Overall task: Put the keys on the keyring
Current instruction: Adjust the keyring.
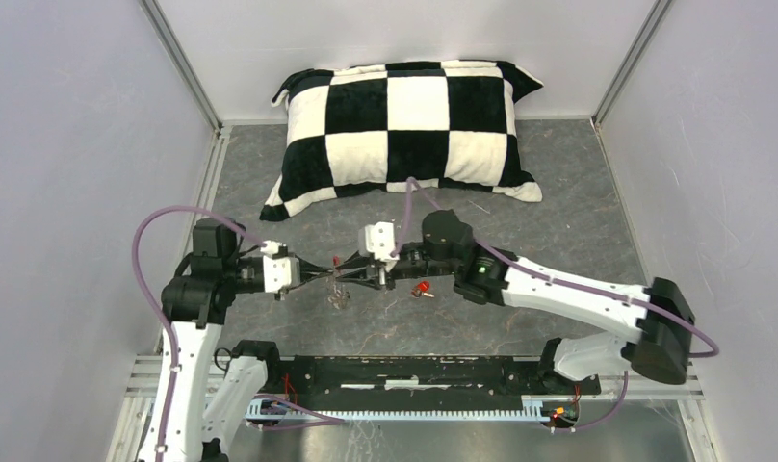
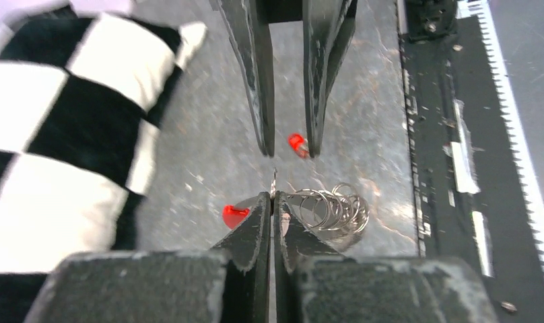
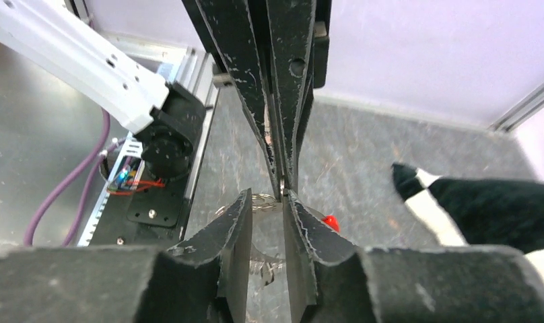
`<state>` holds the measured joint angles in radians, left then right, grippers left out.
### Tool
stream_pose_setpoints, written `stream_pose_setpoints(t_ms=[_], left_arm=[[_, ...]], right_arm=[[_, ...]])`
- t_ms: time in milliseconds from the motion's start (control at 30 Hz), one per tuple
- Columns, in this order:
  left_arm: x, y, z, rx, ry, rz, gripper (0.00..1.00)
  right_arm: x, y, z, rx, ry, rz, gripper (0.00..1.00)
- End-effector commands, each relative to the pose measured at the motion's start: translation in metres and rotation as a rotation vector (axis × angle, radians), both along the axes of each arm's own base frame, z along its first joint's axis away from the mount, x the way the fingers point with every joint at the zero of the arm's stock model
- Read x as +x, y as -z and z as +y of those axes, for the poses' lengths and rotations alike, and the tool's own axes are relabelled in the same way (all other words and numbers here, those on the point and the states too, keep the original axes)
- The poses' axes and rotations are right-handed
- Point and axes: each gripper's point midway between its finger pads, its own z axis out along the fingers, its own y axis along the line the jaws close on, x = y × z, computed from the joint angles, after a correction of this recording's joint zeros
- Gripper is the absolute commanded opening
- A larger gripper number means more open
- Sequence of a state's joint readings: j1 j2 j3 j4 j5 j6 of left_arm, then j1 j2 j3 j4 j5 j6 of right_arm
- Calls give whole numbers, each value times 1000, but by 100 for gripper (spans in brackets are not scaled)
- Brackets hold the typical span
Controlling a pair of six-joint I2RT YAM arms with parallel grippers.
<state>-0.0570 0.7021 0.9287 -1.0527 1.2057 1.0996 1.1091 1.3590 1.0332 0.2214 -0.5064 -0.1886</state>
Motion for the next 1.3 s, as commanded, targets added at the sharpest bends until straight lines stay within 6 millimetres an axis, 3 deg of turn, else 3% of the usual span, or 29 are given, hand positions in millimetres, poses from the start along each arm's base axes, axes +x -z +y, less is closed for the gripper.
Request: stream_pose_setpoints(t_ms=[0,167,367,733,1033,1267], left_arm=[[-4,-72,-13,-126,99,-307,2],[-14,-106,-15,-149,150,-499,2],[-35,-132,-19,-166,257,-706,2],[-57,-159,-21,-191,330,-797,2],[-65,-166,-22,-202,363,-832,2],[-70,-167,-22,-212,380,-821,2]], right_arm=[[-11,-80,-24,168,4,-128,30],[-13,-111,-44,232,48,-166,35],[-17,-136,-50,300,49,-197,37],[-34,-163,-50,377,-46,-228,36],[-53,-162,-49,377,-154,-308,35],[-56,-161,-39,365,-170,-359,35]])
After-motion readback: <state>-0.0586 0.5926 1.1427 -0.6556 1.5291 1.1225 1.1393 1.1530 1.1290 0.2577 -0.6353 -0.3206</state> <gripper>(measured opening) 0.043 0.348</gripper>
